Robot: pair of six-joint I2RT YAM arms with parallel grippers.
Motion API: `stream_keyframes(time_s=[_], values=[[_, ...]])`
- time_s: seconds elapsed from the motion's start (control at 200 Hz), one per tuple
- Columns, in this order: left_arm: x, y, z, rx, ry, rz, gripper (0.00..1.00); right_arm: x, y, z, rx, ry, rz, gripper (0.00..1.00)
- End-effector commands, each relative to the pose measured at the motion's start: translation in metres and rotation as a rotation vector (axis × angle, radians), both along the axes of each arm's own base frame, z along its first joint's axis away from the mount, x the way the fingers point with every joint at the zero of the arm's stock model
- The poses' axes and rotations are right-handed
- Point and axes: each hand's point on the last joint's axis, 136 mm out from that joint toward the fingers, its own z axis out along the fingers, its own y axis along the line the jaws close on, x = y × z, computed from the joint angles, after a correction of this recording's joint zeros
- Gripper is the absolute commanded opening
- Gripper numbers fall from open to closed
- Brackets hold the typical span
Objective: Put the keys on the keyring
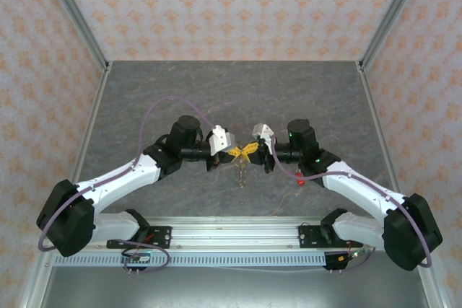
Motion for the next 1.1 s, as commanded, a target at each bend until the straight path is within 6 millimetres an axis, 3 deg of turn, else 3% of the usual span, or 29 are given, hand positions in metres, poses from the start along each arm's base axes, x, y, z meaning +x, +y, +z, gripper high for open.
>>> stream_keyframes(time_s=[0.0,0.18,0.325,0.606,1.096], values=[[-0.001,-0.002,0.02,-0.015,-0.078,-0.017,0.1,0.002,0.003,0.016,0.015,-0.046,0.027,0.0],[-0.001,0.008,0.004,0.118,-0.085,-0.011,0.18,-0.003,0.0,0.016,-0.084,-0.071,0.054,0.0],[0.001,0.01,-0.003,0.165,-0.082,-0.01,0.19,-0.004,-0.001,0.016,-0.13,-0.089,0.063,0.0],[0.002,0.0,0.016,0.084,-0.107,-0.018,0.23,-0.006,0.0,0.013,-0.174,-0.103,0.08,0.0],[0.0,-0.006,0.014,0.11,-0.084,-0.059,0.24,-0.004,0.005,0.016,-0.164,-0.129,0.077,0.0]])
